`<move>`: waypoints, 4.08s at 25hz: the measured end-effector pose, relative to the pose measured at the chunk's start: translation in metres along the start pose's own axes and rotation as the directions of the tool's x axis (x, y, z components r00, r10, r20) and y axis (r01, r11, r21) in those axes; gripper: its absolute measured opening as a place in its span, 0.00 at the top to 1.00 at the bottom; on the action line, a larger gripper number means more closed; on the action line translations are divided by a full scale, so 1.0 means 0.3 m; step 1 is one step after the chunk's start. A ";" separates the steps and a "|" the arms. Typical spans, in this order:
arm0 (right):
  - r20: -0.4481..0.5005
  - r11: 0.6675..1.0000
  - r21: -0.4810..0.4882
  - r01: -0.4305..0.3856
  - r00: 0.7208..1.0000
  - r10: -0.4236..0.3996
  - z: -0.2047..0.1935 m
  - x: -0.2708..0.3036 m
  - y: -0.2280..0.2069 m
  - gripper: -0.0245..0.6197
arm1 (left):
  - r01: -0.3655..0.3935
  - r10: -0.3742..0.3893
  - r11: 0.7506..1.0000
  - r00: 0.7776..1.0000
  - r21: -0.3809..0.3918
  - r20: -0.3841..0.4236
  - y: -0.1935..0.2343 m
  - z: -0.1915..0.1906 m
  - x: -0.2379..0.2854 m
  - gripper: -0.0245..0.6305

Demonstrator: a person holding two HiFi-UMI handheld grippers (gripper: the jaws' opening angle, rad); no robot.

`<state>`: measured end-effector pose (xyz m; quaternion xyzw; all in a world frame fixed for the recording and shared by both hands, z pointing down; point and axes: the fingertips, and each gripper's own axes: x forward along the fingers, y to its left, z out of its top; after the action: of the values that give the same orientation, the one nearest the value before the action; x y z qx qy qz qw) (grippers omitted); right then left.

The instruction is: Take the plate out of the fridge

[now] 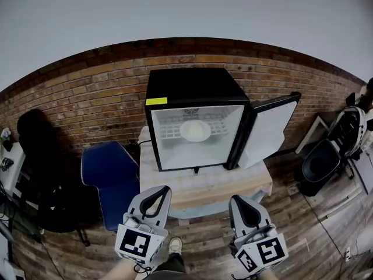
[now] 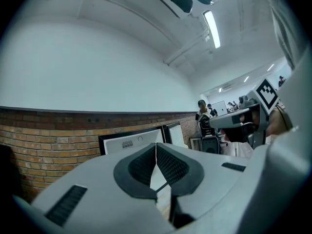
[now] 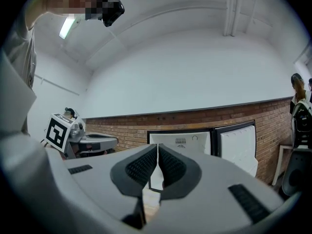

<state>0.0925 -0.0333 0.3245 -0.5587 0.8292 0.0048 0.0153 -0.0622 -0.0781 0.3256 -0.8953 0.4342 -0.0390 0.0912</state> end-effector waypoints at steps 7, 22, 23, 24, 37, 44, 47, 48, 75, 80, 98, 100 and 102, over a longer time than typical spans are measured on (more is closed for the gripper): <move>-0.022 0.999 0.017 0.029 0.999 -0.028 -0.011 0.259 -0.061 0.91 | 0.029 -0.029 0.999 0.999 -0.017 -0.014 0.195 -0.046 0.183 0.93; -0.057 0.993 0.075 0.093 0.994 -0.089 -0.036 0.661 -0.175 0.91 | 0.121 -0.119 0.976 0.993 -0.179 0.023 0.470 -0.125 0.475 0.93; -0.058 0.991 0.089 0.096 0.994 -0.091 -0.040 0.675 -0.185 0.91 | 0.131 -0.129 0.971 0.991 -0.201 0.023 0.473 -0.134 0.491 0.93; -0.059 0.989 0.105 0.099 0.994 -0.094 -0.044 0.688 -0.195 0.91 | 0.142 -0.140 0.964 0.990 -0.225 0.024 0.473 -0.142 0.505 0.93; -0.130 0.963 0.252 0.097 0.989 -0.066 -0.148 0.826 -0.369 0.75 | 0.158 -0.176 0.886 0.984 -0.435 0.000 0.428 -0.219 0.680 0.85; -0.160 0.918 0.386 0.095 0.987 -0.035 -0.233 0.901 -0.480 0.73 | 0.109 -0.157 0.771 0.987 -0.628 -0.022 0.401 -0.309 0.778 0.74; -0.186 0.904 0.414 0.102 0.982 -0.025 -0.290 0.926 -0.519 0.72 | 0.088 -0.160 0.685 0.987 -0.724 -0.032 0.388 -0.367 0.815 0.68; -0.196 0.899 0.425 0.103 0.980 -0.020 -0.311 0.933 -0.528 0.72 | 0.075 -0.157 0.656 0.987 -0.751 -0.038 0.386 -0.388 0.826 0.67; -0.243 0.417 0.893 0.169 0.961 0.129 -0.654 1.105 -0.517 0.75 | -0.059 -0.151 -0.005 0.987 -0.998 -0.058 0.326 -0.705 1.008 0.67; -0.237 0.340 0.923 0.183 0.964 0.123 -0.659 1.116 -0.514 0.79 | -0.071 -0.157 -0.057 0.986 -0.996 -0.061 0.311 -0.713 1.025 0.76; -0.245 0.188 0.958 0.218 0.960 0.135 -0.649 1.078 -0.478 0.91 | -0.101 -0.118 -0.123 0.989 -0.987 -0.087 0.305 -0.692 0.986 0.92; -0.242 0.185 0.959 0.216 0.961 0.132 -0.628 1.067 -0.480 0.91 | -0.095 -0.125 -0.116 0.989 -0.989 -0.080 0.300 -0.669 0.986 0.92; -0.239 0.190 0.958 0.213 0.963 0.127 -0.605 1.048 -0.483 0.91 | -0.088 -0.132 -0.116 0.989 -0.989 -0.072 0.289 -0.644 0.980 0.92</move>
<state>0.1052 -0.3834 0.4974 -0.4388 0.6191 -0.5987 0.2563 0.0246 -0.3864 0.4951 -0.6642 0.3076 0.2310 -0.6410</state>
